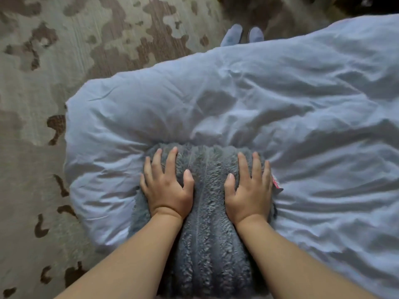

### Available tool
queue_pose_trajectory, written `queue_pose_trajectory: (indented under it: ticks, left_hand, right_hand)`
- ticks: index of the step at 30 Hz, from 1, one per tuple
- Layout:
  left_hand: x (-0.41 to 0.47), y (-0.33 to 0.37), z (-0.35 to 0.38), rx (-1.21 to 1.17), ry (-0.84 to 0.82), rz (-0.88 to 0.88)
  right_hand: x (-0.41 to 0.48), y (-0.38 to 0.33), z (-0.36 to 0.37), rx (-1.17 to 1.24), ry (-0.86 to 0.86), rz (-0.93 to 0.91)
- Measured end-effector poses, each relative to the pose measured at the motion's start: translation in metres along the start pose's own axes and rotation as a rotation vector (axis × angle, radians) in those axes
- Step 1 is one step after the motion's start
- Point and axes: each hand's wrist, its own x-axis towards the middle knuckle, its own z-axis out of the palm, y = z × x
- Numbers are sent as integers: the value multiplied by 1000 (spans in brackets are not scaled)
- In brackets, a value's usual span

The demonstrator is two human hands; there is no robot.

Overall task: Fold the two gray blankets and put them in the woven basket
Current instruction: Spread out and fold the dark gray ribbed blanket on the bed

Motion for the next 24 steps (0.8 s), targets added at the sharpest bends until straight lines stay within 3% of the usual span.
queue_pose_trajectory:
  ticks: [8, 24]
  left_hand:
    - [22, -11, 79, 21, 224, 105]
    - [22, -6, 80, 40, 237, 98]
  right_hand:
    - [33, 42, 77, 116, 152, -98]
    - [38, 47, 78, 134, 199, -111]
